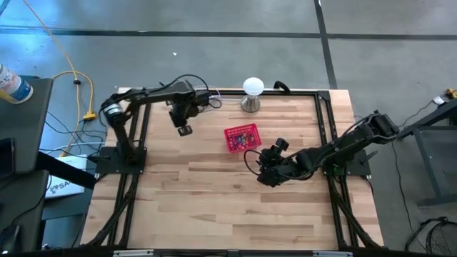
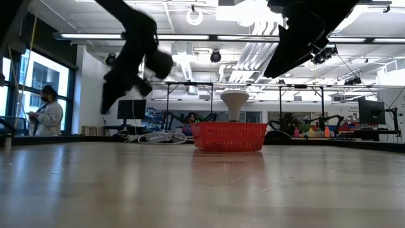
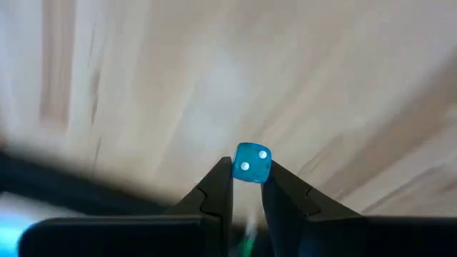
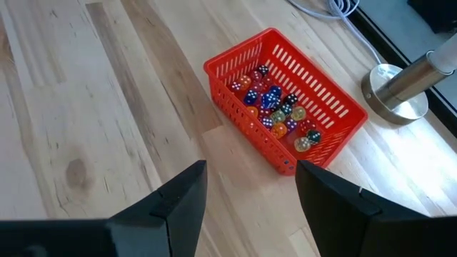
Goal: Pick & Place Dice
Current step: Put the light blue dice into the bin, then return to Home Position
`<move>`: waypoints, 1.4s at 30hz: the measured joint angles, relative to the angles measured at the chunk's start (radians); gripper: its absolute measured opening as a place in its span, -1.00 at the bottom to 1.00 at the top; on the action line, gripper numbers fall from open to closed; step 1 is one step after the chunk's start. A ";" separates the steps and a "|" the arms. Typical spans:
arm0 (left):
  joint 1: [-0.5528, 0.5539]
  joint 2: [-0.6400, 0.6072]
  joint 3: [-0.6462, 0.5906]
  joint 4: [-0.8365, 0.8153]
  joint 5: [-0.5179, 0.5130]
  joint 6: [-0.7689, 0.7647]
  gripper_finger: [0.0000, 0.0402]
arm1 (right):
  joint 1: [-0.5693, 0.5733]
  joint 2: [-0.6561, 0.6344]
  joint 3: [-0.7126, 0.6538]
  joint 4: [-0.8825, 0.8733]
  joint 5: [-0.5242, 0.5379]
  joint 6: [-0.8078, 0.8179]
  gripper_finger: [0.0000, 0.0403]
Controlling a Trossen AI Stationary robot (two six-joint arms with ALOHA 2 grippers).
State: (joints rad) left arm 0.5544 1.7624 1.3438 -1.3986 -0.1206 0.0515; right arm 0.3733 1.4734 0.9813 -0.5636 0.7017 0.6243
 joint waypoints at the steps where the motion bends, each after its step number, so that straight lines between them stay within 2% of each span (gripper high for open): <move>1: -0.023 -0.032 -0.002 0.047 0.029 0.012 -0.74 | 0.000 0.000 0.000 0.000 0.000 0.000 0.02; 5: -0.120 -0.127 -0.031 0.322 0.191 0.085 -0.74 | 0.000 0.000 0.000 0.000 0.004 0.000 0.02; 9: -0.228 -0.145 -0.071 0.606 0.358 0.152 -0.74 | 0.000 0.000 0.000 0.001 0.006 0.000 0.02; 11: -0.282 -0.130 -0.094 0.768 0.354 0.158 -0.74 | 0.000 0.000 0.000 0.004 0.005 0.000 0.02; 13: -0.326 -0.106 -0.113 0.916 0.308 0.162 -0.74 | 0.000 0.000 0.000 0.008 0.003 0.000 0.02; 17: -0.377 -0.061 -0.118 1.081 0.230 0.161 -0.74 | 0.006 0.000 0.000 0.018 0.001 0.000 0.02; 23: -0.392 -0.001 -0.116 1.171 0.104 0.112 -0.74 | 0.025 0.000 0.000 0.030 0.003 0.000 0.02; 30: -0.358 0.065 -0.117 1.194 0.103 0.059 -0.68 | 0.026 0.000 0.000 0.040 0.010 -0.003 0.02; 35: -0.364 0.066 -0.116 1.215 0.101 0.065 -0.56 | 0.026 0.000 0.000 0.055 0.010 -0.019 0.02; 42: -0.383 0.066 -0.116 1.246 0.084 0.086 -0.28 | 0.026 0.000 0.000 0.055 0.010 -0.026 0.02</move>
State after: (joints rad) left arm 0.1709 1.8282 1.2282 -0.1530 -0.0361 0.1377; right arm 0.3996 1.4734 0.9813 -0.5083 0.7116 0.5978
